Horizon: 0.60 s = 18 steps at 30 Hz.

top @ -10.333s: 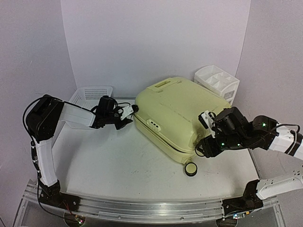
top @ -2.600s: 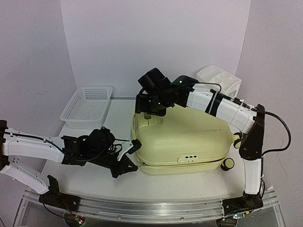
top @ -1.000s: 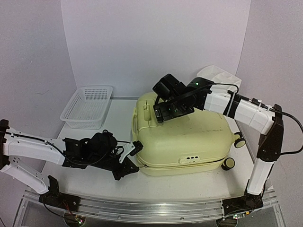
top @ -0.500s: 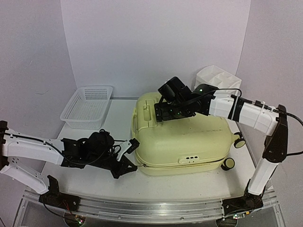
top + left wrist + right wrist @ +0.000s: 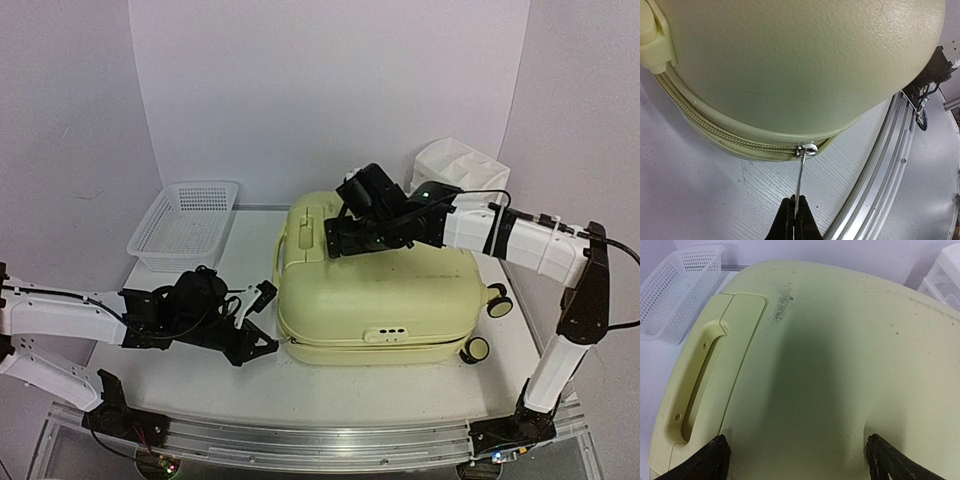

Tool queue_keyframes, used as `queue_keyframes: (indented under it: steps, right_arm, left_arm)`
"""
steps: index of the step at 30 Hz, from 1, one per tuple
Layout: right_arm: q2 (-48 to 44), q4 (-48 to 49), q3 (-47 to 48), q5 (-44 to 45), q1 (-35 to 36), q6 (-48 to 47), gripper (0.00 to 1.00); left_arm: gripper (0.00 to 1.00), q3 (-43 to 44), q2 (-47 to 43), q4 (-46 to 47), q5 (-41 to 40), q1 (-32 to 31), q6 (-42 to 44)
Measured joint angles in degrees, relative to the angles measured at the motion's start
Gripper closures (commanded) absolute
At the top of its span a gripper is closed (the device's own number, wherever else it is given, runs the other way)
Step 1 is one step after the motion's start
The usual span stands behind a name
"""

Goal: Open, take out, and arrange the luggage
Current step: Open the zipper on the luggage.

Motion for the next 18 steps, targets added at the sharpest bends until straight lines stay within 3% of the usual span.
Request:
queue_keyframes:
  steps: [6,18]
  right_arm:
    - [-0.85,-0.81,0.02,-0.26,0.00,-0.07,0.05]
    - [0.55,-11.45,6.93,-0.33,-0.02,-1.81,0.05]
  left_arm:
    - [1.00,0.02,0.17,0.04,1.75,0.50,0.90]
    - [1.00,0.15,0.63,0.02,2.82,-0.55,4.46]
